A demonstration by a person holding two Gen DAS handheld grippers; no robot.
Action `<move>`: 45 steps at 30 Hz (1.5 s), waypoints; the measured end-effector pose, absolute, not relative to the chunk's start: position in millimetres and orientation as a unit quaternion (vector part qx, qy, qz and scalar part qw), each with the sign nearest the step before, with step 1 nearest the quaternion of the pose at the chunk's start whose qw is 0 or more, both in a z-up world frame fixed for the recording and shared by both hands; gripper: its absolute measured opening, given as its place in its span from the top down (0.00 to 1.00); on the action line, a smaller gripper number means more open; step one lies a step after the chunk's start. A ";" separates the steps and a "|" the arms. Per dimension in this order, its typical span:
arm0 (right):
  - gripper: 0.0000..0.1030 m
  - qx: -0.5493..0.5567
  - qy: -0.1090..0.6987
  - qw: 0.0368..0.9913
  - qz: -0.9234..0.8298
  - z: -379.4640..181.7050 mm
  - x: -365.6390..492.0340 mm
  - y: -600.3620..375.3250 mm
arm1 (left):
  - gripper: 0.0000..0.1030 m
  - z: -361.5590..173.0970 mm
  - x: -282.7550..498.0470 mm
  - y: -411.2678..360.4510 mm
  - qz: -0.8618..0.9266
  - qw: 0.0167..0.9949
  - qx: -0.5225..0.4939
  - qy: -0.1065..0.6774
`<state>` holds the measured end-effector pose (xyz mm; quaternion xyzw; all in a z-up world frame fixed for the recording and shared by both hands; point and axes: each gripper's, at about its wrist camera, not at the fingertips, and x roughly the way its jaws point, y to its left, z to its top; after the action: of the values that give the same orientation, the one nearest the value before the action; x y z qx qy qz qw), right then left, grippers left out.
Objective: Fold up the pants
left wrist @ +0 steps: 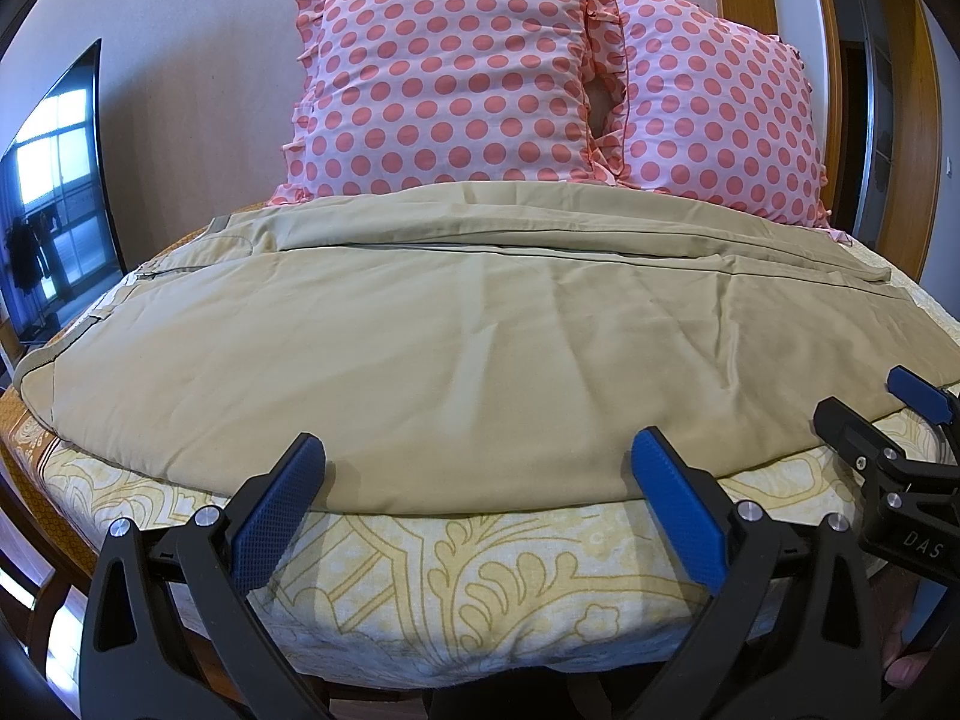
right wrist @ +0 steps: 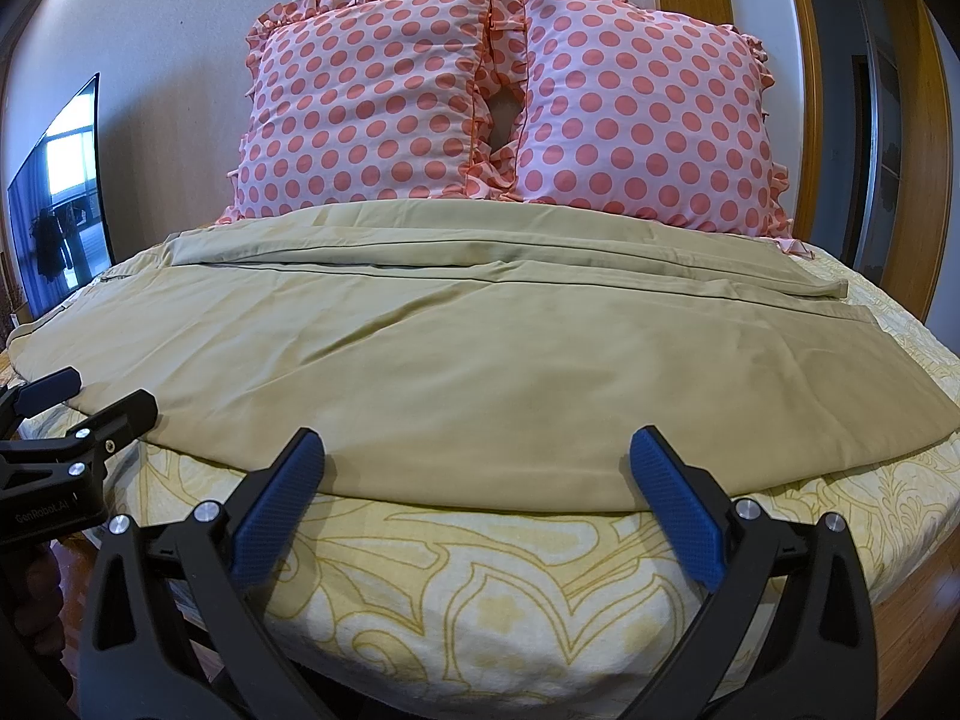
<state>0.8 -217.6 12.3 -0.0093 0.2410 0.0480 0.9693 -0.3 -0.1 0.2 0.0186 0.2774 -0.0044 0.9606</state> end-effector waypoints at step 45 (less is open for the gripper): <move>0.39 0.156 0.369 0.893 -0.204 94.9 291.2 -443.1 | 0.01 64.1 60.8 13.5 -0.008 0.972 -0.006 0.233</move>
<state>291.2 -443.1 94.9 0.1555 0.3692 -0.2039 0.8932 60.8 13.5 64.1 -0.0064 0.2332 -0.0084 0.9724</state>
